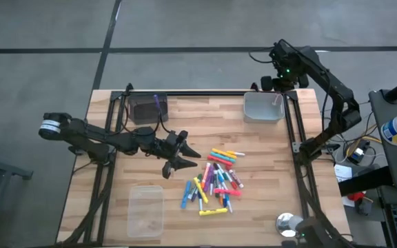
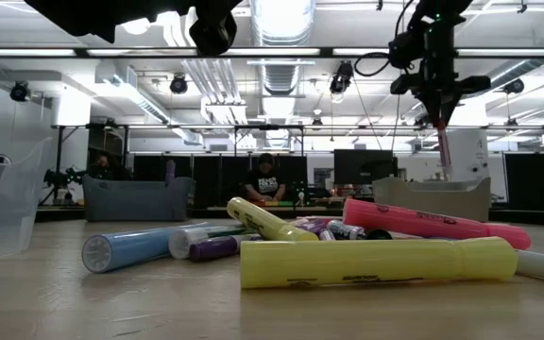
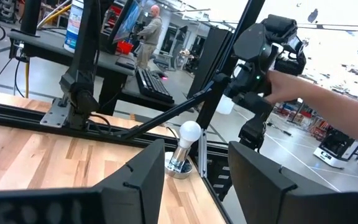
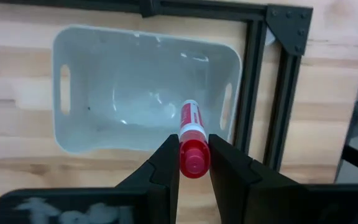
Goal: Pick & Place Markers
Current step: Put the pink marker pen into the gray bin
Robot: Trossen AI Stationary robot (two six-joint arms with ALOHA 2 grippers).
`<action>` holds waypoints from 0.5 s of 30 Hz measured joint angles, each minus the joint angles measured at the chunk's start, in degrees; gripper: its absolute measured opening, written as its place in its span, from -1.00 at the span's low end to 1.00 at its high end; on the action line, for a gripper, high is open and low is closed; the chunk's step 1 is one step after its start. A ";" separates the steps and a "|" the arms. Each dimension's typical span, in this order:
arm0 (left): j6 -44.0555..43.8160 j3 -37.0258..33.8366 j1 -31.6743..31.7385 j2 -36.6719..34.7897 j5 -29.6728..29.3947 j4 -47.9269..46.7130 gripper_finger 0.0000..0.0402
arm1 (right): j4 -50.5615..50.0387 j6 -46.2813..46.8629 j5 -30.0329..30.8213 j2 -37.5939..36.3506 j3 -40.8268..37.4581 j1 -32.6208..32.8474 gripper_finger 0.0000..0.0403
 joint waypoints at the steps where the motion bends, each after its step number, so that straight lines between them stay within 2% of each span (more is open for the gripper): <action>1: 0.00 0.00 -0.01 0.00 0.00 -0.02 -0.15 | 0.79 -0.02 0.00 0.08 -0.36 0.00 -0.66; 15: 0.02 0.00 -0.09 0.00 0.02 -0.42 -0.15 | 5.26 -1.42 -0.02 0.92 -3.92 -1.01 -0.66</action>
